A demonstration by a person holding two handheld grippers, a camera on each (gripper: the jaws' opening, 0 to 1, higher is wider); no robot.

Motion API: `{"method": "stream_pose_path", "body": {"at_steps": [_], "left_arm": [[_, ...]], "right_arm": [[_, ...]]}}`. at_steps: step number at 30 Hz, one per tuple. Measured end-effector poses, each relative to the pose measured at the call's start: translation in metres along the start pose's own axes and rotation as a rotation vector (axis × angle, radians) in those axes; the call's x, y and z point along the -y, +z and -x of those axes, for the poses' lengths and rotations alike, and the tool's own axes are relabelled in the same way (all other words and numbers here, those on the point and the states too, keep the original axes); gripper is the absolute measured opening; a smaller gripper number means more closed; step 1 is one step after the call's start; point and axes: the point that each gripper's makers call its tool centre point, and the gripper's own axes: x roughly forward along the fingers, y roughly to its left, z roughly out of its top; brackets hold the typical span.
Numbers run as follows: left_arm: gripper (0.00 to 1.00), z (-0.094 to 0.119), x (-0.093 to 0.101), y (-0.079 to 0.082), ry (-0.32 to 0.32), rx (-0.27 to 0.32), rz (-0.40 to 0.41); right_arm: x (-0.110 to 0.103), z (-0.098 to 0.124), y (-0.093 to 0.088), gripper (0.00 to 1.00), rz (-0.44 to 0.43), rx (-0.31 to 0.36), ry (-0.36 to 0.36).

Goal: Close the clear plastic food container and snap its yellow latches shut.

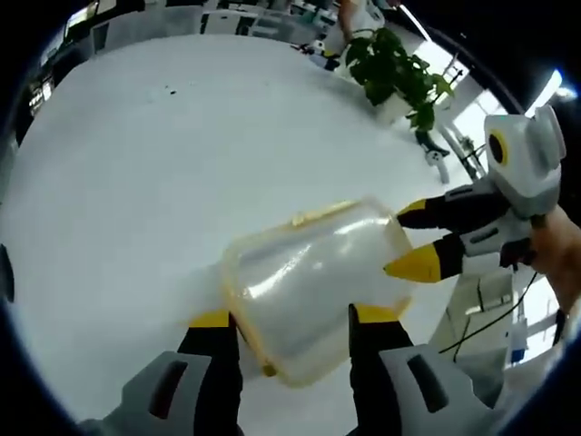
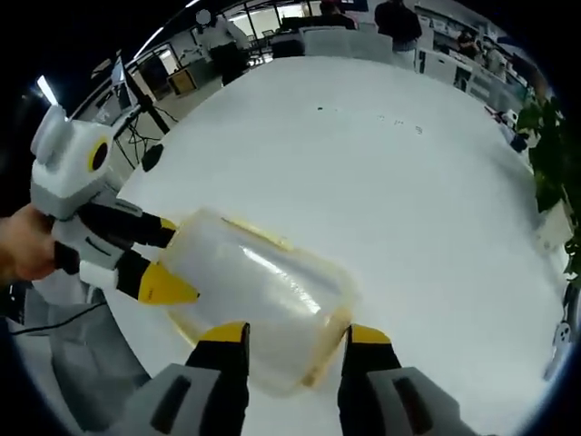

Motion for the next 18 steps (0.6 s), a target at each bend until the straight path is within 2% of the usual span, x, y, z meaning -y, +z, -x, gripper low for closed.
{"method": "stream_pose_path", "body": {"at_steps": [9, 13, 14, 18], "left_arm": [[0.48, 0.0, -0.0033, -0.0029, -0.009, 0.003, 0.008], [0.49, -0.0001, -0.0049, -0.0029, -0.037, 0.021, 0.0], [0.49, -0.0001, -0.0036, -0.0031, -0.044, 0.027, -0.019], [0.49, 0.0035, -0.0046, -0.0051, -0.051, 0.036, -0.089]], "right_arm": [[0.0021, 0.0001, 0.0004, 0.39, -0.006, 0.002, 0.018], [0.0036, 0.0013, 0.0002, 0.4, -0.007, 0.012, 0.032], [0.0037, 0.0023, -0.0002, 0.4, 0.058, 0.017, 0.04], [0.0053, 0.007, -0.0003, 0.41, 0.133, 0.033, 0.022]]}}
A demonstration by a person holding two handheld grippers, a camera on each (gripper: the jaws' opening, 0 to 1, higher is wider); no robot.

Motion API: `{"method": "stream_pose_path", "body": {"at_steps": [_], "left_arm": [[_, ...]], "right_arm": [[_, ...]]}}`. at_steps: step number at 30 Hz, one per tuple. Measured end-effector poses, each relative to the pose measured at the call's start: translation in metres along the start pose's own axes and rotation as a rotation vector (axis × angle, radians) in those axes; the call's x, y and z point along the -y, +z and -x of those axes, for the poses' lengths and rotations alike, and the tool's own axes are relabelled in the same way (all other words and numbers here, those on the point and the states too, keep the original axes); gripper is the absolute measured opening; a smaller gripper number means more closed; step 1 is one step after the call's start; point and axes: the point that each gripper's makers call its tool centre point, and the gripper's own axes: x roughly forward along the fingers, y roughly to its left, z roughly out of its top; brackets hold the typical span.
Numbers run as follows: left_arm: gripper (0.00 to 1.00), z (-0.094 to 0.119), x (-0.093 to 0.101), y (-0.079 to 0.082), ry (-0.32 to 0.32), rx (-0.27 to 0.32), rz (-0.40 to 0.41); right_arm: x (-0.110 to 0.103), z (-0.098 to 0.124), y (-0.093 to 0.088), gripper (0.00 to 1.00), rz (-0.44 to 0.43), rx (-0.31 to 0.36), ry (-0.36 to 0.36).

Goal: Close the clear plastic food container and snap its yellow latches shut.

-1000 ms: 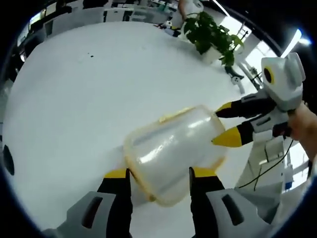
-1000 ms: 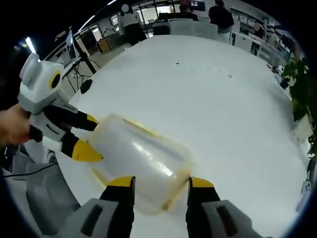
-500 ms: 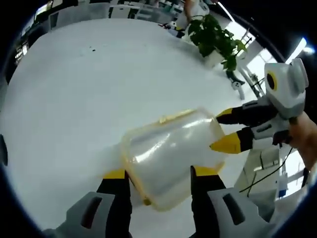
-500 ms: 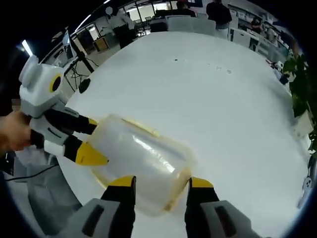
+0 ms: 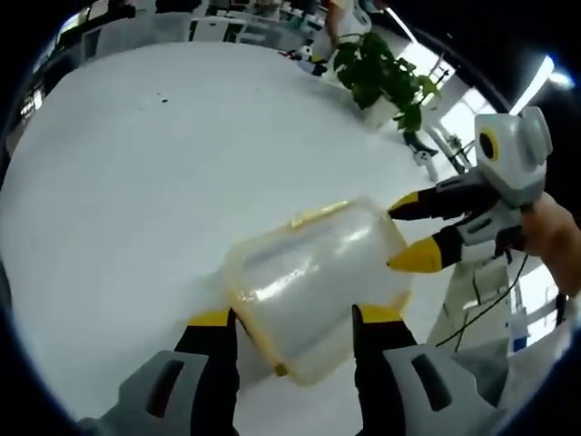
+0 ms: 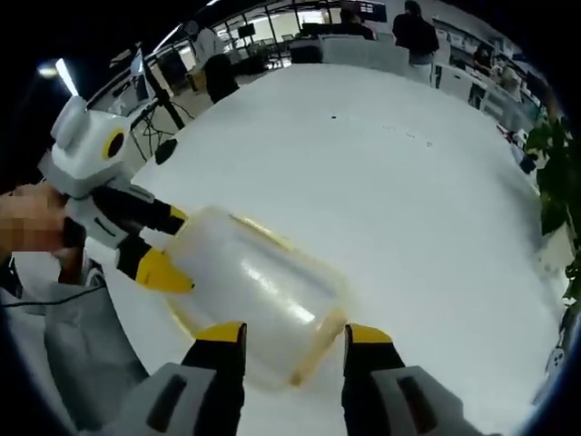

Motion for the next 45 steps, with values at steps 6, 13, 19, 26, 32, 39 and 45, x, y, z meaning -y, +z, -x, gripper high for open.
{"method": "stream_pose_path", "body": {"at_steps": [6, 13, 19, 26, 32, 39, 45], "left_arm": [[0.55, 0.011, -0.002, -0.001, -0.019, 0.007, -0.087], [0.57, 0.027, -0.002, 0.009, -0.031, 0.028, -0.335], [0.6, 0.035, 0.005, 0.012, -0.066, 0.022, -0.511], [0.51, 0.038, 0.023, 0.017, -0.134, 0.024, -0.703], [0.43, 0.028, 0.037, 0.023, -0.163, 0.008, -0.779], [0.34, 0.008, 0.055, 0.034, -0.187, 0.028, -0.821], [0.34, -0.006, 0.068, 0.026, -0.221, 0.019, -0.861]], "right_arm": [[0.006, 0.012, -0.003, 0.44, 0.053, -0.004, 0.018], [0.009, 0.029, 0.006, 0.42, 0.243, 0.05, 0.067], [-0.004, 0.033, 0.001, 0.43, 0.41, 0.043, 0.142], [-0.026, 0.039, 0.019, 0.42, 0.56, 0.134, 0.218], [-0.042, 0.037, 0.035, 0.29, 0.661, 0.185, 0.264], [-0.057, 0.019, 0.039, 0.24, 0.742, 0.152, 0.298], [-0.06, 0.008, 0.037, 0.28, 0.789, 0.123, 0.308]]}}
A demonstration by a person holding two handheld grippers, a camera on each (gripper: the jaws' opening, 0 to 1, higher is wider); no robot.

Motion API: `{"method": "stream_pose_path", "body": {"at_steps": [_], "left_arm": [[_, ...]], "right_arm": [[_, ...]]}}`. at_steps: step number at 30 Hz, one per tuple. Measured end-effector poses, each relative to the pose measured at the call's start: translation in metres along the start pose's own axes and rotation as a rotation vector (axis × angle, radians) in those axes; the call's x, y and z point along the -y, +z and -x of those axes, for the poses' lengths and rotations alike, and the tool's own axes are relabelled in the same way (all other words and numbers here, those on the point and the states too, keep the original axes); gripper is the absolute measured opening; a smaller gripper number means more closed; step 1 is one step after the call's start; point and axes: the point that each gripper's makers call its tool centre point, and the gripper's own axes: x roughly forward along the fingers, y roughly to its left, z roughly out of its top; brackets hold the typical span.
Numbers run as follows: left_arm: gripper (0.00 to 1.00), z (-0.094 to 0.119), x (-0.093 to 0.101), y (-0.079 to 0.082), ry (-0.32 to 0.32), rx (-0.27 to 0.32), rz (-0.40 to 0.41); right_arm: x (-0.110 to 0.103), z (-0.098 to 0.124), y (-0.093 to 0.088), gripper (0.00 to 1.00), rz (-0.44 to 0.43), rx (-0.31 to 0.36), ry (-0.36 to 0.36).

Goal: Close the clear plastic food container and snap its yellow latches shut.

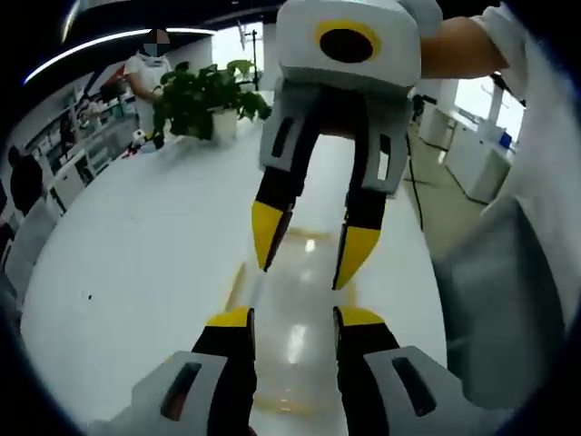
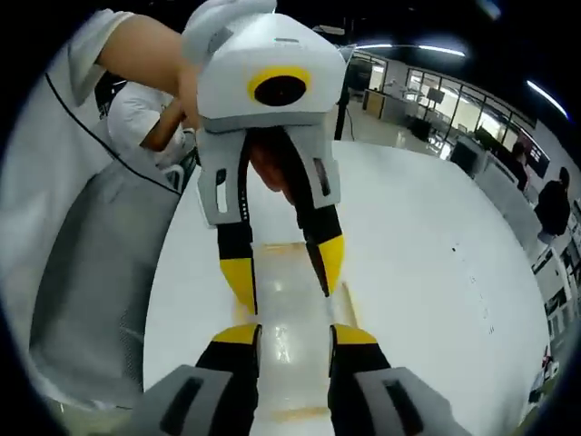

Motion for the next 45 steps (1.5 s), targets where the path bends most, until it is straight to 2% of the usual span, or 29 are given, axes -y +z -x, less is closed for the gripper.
{"method": "stream_pose_path", "body": {"at_steps": [3, 10, 14, 18, 20, 23, 25, 27, 31, 32, 35, 36, 37, 38, 45], "left_arm": [[0.36, -0.004, 0.006, -0.005, -0.011, -0.023, -0.014], [0.47, -0.003, 0.013, -0.01, -0.006, -0.047, -0.046], [0.58, -0.006, 0.017, -0.016, -0.01, -0.076, -0.067], [0.58, -0.007, 0.015, -0.018, 0.006, -0.076, -0.076], [0.58, -0.007, 0.014, -0.018, 0.025, -0.079, -0.089], [0.59, -0.009, 0.015, -0.02, 0.036, -0.082, -0.101], [0.6, -0.011, 0.012, -0.024, 0.061, -0.108, -0.132], [0.61, -0.013, 0.011, -0.027, 0.075, -0.116, -0.144], [0.61, -0.016, 0.01, -0.028, 0.107, -0.122, -0.177], [0.61, -0.017, 0.01, -0.028, 0.112, -0.121, -0.176], [0.58, -0.018, 0.003, -0.025, 0.154, -0.117, -0.174], [0.58, -0.021, 0.004, -0.025, 0.156, -0.122, -0.189], [0.59, -0.022, 0.005, -0.025, 0.154, -0.127, -0.202], [0.59, -0.022, 0.005, -0.026, 0.159, -0.127, -0.205], [0.59, -0.021, 0.004, -0.027, 0.172, -0.145, -0.236]], "right_arm": [[0.005, -0.005, -0.002, 0.27, 0.028, -0.024, 0.001], [0.015, -0.013, -0.007, 0.28, 0.013, -0.04, 0.008], [0.019, -0.018, -0.007, 0.32, 0.009, -0.04, 0.016], [0.027, -0.023, -0.013, 0.46, 0.001, -0.066, 0.022], [0.028, -0.025, -0.013, 0.54, -0.034, -0.059, 0.048], [0.028, -0.027, -0.016, 0.53, -0.039, -0.069, 0.096], [0.027, -0.029, -0.018, 0.54, -0.041, -0.084, 0.119], [0.029, -0.03, -0.022, 0.54, -0.009, -0.107, 0.133], [0.027, -0.031, -0.022, 0.54, -0.048, -0.125, 0.161], [0.026, -0.031, -0.024, 0.54, -0.084, -0.142, 0.181], [0.029, -0.033, -0.023, 0.55, -0.064, -0.145, 0.196], [0.023, -0.032, -0.023, 0.53, -0.074, -0.159, 0.238], [0.023, -0.033, -0.024, 0.52, -0.073, -0.169, 0.23], [0.022, -0.034, -0.021, 0.52, -0.027, -0.164, 0.242], [0.023, -0.036, -0.023, 0.52, -0.043, -0.21, 0.272]]}}
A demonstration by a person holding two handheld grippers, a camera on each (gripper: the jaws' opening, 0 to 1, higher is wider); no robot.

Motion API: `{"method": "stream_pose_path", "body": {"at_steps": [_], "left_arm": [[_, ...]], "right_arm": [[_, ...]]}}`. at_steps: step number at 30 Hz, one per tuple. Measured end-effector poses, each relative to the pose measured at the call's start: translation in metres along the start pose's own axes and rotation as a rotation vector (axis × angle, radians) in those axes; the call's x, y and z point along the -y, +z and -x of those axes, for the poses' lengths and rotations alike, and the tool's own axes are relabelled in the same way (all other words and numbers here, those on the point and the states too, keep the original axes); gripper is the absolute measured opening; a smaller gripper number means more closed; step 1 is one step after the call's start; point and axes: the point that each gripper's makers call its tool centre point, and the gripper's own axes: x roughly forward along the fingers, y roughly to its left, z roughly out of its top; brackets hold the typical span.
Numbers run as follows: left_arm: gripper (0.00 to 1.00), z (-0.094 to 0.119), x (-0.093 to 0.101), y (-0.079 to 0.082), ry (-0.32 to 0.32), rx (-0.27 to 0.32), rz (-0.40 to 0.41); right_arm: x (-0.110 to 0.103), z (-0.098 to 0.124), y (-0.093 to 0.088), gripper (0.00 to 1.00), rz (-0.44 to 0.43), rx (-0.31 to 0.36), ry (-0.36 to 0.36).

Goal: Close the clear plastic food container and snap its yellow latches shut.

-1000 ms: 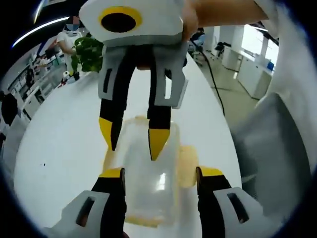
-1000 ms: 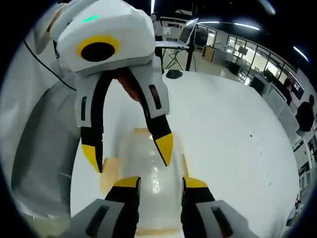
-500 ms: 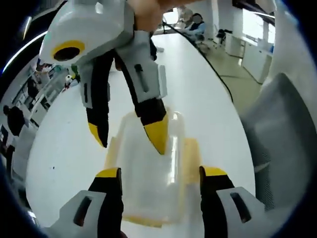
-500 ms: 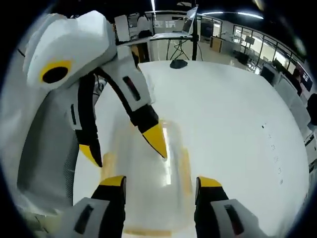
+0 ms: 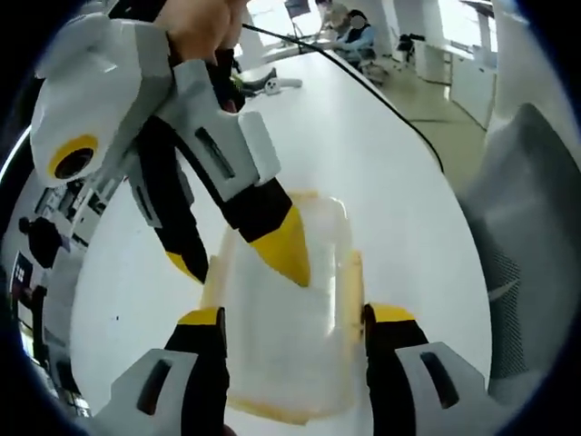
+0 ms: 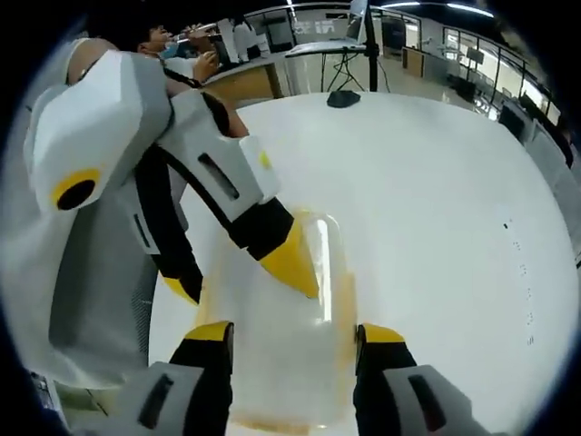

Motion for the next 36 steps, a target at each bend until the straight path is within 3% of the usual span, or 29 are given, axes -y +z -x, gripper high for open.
{"method": "stream_pose_path", "body": {"at_steps": [9, 12, 13, 15, 20, 22, 23, 24, 27, 31, 36], "left_arm": [[0.59, -0.001, -0.001, 0.0, 0.011, -0.011, 0.005], [0.64, -0.002, -0.002, -0.003, 0.014, -0.019, 0.024], [0.64, 0.0, 0.0, -0.003, 0.008, -0.019, -0.008], [0.64, 0.003, 0.002, -0.005, 0.014, -0.011, 0.009], [0.63, 0.001, 0.0, -0.003, 0.017, -0.008, 0.008], [0.61, -0.001, -0.006, 0.0, 0.078, 0.007, -0.047], [0.58, -0.001, 0.004, -0.003, 0.056, -0.001, -0.024], [0.54, 0.001, 0.0, 0.0, 0.094, -0.007, -0.131], [0.52, 0.003, 0.001, 0.001, 0.085, -0.008, -0.098], [0.53, 0.002, 0.005, 0.001, 0.087, -0.034, -0.123], [0.54, 0.001, 0.008, 0.001, 0.075, -0.024, -0.128]], "right_arm": [[-0.001, -0.001, 0.001, 0.5, 0.003, -0.046, 0.016], [-0.007, -0.005, 0.002, 0.49, 0.0, -0.061, 0.046], [-0.007, -0.006, 0.002, 0.48, -0.028, -0.075, 0.055], [-0.004, -0.005, 0.003, 0.47, 0.0, -0.102, 0.052], [-0.003, -0.004, 0.002, 0.43, -0.017, -0.098, 0.059], [-0.004, -0.005, 0.001, 0.44, -0.061, -0.116, 0.047], [-0.004, -0.005, 0.002, 0.44, -0.047, -0.113, 0.048], [-0.004, -0.005, 0.001, 0.44, -0.051, -0.114, 0.046], [-0.004, -0.005, 0.001, 0.44, -0.028, -0.11, 0.043], [-0.004, -0.005, 0.001, 0.45, -0.021, -0.101, 0.041], [-0.004, -0.004, 0.001, 0.45, -0.024, -0.088, 0.038]]}}
